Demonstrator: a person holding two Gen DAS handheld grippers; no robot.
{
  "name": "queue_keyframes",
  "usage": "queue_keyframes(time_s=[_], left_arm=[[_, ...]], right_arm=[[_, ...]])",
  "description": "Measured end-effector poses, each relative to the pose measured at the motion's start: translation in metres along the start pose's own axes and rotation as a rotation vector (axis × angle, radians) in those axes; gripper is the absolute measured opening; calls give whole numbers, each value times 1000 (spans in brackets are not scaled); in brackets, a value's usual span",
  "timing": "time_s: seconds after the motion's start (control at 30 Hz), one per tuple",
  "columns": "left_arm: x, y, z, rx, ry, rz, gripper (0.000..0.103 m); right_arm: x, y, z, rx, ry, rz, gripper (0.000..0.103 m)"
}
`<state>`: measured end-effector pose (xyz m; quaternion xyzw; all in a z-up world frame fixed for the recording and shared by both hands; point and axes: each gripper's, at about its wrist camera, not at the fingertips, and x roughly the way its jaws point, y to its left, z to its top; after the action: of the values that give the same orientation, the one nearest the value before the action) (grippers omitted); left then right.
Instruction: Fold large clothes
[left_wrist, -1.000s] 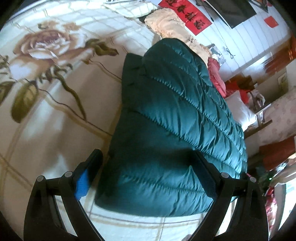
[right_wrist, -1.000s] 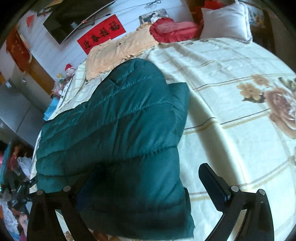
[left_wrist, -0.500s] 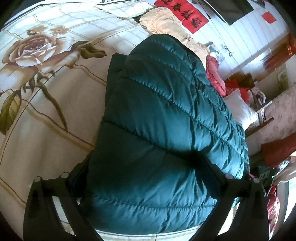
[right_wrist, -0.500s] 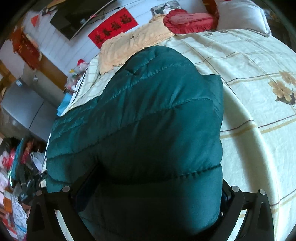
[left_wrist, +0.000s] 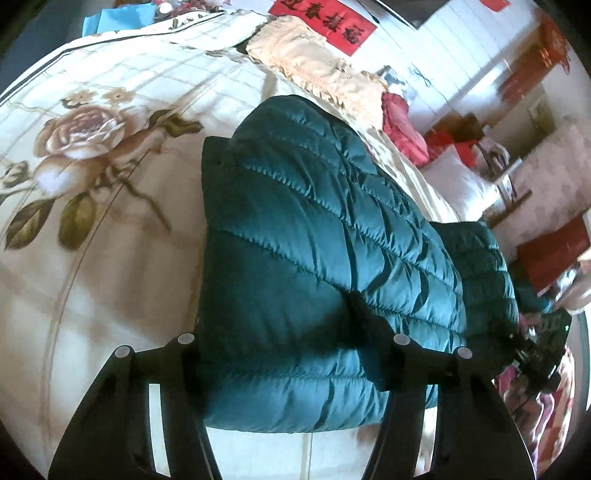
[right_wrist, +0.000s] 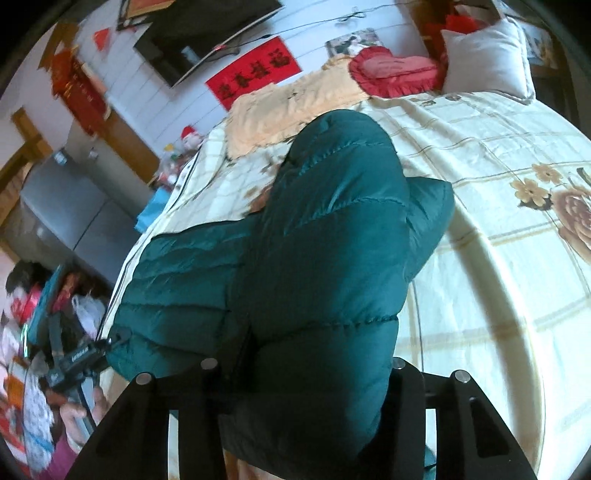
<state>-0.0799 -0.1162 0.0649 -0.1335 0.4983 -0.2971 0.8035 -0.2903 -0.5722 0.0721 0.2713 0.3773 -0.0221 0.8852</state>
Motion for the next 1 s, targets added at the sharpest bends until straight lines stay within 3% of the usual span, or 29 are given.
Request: queue_keyframes(time_s=[0.23, 0.3, 0.37, 0.43, 0.53, 0.7, 1.0], left_arm=[[-31, 18, -53, 15, 56, 10, 59], [-27, 24, -63, 12, 61, 33, 69], [-26, 26, -68, -1, 32, 57, 78], [-30, 23, -72, 7, 2, 76, 79], [-43, 14, -75, 42, -53, 137, 79], [-77, -6, -81, 119, -206, 256, 79], [-89, -45, -104, 195, -263, 324, 79]], right_arm=[[-27, -3, -48, 51, 62, 44, 48], [-24, -14, -60, 79, 82, 1, 54], [-14, -31, -71, 116, 90, -66, 69], [-7, -38, -71, 95, 59, -112, 85], [-16, -34, -71, 109, 36, -140, 86], [-56, -9, -67, 20, -63, -248, 86], [-96, 53, -86, -129, -183, -269, 86]])
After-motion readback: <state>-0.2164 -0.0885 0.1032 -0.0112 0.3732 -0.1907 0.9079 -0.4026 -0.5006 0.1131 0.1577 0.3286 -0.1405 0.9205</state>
